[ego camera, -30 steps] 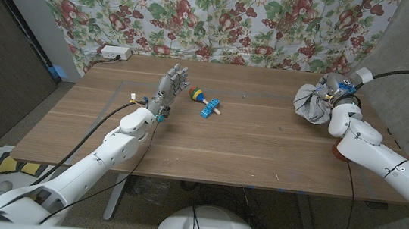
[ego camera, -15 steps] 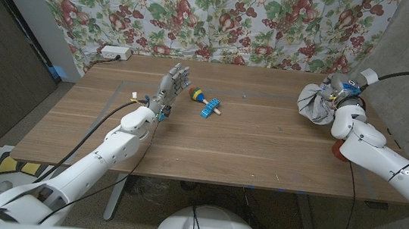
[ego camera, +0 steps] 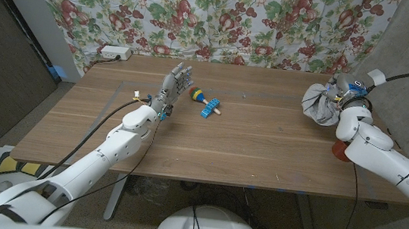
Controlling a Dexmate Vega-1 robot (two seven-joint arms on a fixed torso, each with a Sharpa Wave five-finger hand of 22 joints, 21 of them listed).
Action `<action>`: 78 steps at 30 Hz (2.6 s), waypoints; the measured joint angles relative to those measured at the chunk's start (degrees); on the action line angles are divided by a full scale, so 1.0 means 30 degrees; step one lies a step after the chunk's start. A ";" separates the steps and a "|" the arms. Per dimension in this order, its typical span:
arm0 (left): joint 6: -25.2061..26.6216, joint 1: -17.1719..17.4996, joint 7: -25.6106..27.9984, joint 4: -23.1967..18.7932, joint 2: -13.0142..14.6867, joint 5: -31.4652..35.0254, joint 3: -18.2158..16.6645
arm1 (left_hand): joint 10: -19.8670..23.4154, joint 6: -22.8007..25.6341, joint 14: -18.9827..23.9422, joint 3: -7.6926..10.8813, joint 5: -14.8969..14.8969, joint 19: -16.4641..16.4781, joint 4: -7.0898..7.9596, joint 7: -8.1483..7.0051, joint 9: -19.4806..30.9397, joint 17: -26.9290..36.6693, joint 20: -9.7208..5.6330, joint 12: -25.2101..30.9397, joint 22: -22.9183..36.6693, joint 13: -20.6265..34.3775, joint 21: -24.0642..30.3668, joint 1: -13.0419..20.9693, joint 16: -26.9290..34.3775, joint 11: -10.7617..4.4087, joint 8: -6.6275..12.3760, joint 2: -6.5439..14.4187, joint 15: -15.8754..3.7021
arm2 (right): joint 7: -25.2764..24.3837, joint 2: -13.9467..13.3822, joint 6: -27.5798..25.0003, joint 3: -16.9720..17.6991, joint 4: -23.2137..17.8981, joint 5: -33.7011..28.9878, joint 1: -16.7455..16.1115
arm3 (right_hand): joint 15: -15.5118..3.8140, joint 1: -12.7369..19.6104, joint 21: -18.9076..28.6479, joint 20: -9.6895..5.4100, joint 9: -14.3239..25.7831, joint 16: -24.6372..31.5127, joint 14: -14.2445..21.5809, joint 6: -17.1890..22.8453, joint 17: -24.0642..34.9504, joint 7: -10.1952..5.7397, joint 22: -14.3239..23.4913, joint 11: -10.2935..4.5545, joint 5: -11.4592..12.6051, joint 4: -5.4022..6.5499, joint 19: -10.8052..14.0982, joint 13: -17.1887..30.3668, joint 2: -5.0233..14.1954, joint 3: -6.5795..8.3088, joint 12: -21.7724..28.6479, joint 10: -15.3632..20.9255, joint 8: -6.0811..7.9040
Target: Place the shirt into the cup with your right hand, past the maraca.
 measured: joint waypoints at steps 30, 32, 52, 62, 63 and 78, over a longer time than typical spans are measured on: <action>0.0010 -0.0001 -0.0011 -0.0178 0.0003 0.0118 0.0120 | 0.0103 -0.0001 0.0001 0.0000 -0.0093 0.0004 0.0003 0.0000 0.0000 0.0000 0.0004 0.0000 0.0000 0.0000 0.0000 0.0000 0.0000 0.0104 0.0000 0.0000 0.0000 | -0.0884 -0.0774 -0.0737 0.1415 -0.1291 0.0719 -0.1683 | -0.0001 -0.0070 0.0558 0.0067 0.0044 -0.0159 0.0000 -0.0001 0.0044 -0.0001 -0.0927 0.0000 -0.0277 -0.0090 -0.0201 0.0184 0.0070 0.0214 -0.0277 -0.0002 0.0044; 0.0023 -0.0001 -0.0026 -0.0178 0.0003 0.0118 0.0120 | 0.0103 -0.0001 0.0001 0.0000 -0.0093 0.0004 0.0003 0.0000 0.0000 0.0000 0.0004 0.0000 -0.0001 0.0000 0.0000 0.0001 0.0000 0.0104 0.0000 0.0000 0.0000 | -0.0884 -0.0837 -0.0737 0.1516 -0.1394 0.0719 -0.1811 | 0.0000 -0.0070 0.0573 0.0033 0.0011 -0.0160 0.0000 -0.0001 0.0044 -0.0001 -0.0960 -0.0039 -0.0278 -0.0090 -0.0235 0.0156 0.0070 0.0214 -0.0279 0.0037 0.0044; 0.0064 -0.0280 -0.0266 0.0158 -0.0116 0.0127 0.0213 | 0.0103 0.0075 0.0001 0.0000 -0.0093 0.0005 0.0003 -0.0075 0.0000 -0.0001 0.0004 0.0000 0.0000 0.0000 0.0000 0.0000 0.0000 0.0103 0.0000 0.0000 -0.0001 | -0.1439 -0.1222 -0.1694 0.2277 -0.2139 0.1153 -0.2750 | 0.0000 -0.0071 0.0923 0.0010 0.0062 -0.0222 0.0000 -0.0001 0.0153 -0.0002 -0.1577 -0.0067 -0.0347 -0.0095 -0.0348 0.0240 0.0071 0.0370 -0.0443 0.0066 0.0159; 0.0050 -0.0522 -0.0494 0.0478 -0.0263 0.0086 0.0250 | 0.0102 0.0074 0.0001 0.0000 -0.0093 0.0005 0.0004 -0.0076 0.0001 -0.0001 0.0005 0.0000 0.0000 0.0000 0.0000 0.0001 0.0000 0.0102 0.0000 0.0000 0.0000 | -0.1689 -0.1367 -0.2200 0.2619 -0.2399 0.1405 -0.3120 | 0.0000 -0.0148 0.1069 0.0070 0.0048 -0.0276 0.0000 -0.0001 0.0214 -0.0002 -0.1843 -0.0146 -0.0374 -0.0081 -0.0407 0.0293 0.0148 0.0505 -0.0573 0.0146 0.0158; 0.0033 -0.0567 -0.0536 0.0534 -0.0289 0.0076 0.0264 | 0.0103 0.0075 0.0001 0.0000 -0.0093 0.0005 0.0004 -0.0076 0.0000 0.0000 0.0005 0.0000 0.0000 0.0000 0.0000 0.0000 0.0000 0.0103 0.0000 0.0000 0.0000 | -0.1705 -0.1387 -0.2240 0.2675 -0.2454 0.1420 -0.3181 | 0.0000 -0.0148 0.1070 0.0070 0.0049 -0.0277 0.0000 -0.0001 0.0215 -0.0001 -0.1878 -0.0146 -0.0386 -0.0095 -0.0406 0.0293 0.0148 0.0519 -0.0574 0.0146 0.0158; -0.0097 -0.0782 -0.0859 0.0844 -0.0412 0.0012 0.0320 | 0.0102 0.0074 0.0001 0.0000 -0.0092 0.0005 0.0004 -0.0075 0.0000 -0.0001 0.0005 0.0000 0.0000 -0.0001 0.0000 0.0000 0.0000 0.0102 0.0000 0.0000 0.0000 | -0.2022 -0.1697 -0.3068 0.3210 -0.3060 0.1729 -0.3857 | 0.0036 -0.0146 0.1365 0.0002 0.0114 -0.0335 0.0036 -0.0001 0.0312 -0.0002 -0.2283 -0.0086 -0.0442 -0.0104 -0.0476 0.0276 0.0146 0.0526 -0.0596 0.0399 0.0156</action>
